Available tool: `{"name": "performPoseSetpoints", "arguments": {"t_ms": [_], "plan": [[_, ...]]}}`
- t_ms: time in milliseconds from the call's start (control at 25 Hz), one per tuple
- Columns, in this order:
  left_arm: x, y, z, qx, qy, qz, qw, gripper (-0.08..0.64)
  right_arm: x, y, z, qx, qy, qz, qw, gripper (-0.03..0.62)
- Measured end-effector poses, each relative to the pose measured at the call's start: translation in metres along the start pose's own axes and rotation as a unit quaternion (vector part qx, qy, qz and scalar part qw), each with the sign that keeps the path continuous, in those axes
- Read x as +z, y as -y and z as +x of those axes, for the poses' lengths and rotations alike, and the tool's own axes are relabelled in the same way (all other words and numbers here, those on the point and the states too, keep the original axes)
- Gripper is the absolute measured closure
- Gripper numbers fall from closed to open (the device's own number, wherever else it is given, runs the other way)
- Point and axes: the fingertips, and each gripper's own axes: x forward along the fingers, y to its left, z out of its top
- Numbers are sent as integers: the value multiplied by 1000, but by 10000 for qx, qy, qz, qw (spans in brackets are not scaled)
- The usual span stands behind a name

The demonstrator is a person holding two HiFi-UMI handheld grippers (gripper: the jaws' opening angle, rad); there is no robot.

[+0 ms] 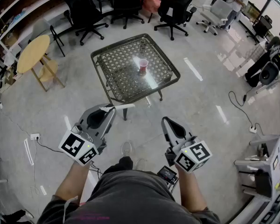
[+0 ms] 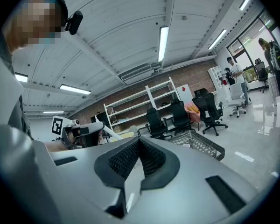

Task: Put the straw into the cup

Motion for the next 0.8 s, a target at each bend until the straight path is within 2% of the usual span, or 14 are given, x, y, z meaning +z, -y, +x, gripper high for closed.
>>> {"name": "performPoseSetpoints", "arguments": {"t_ms": [520, 800], "plan": [[2, -28, 10, -55, -14, -51, 10000, 511, 6, 4, 26, -60, 14, 129, 9999, 578], [2, -63, 22, -163, -32, -81, 9998, 511, 15, 13, 58, -256, 81, 154, 9995, 578]]}}
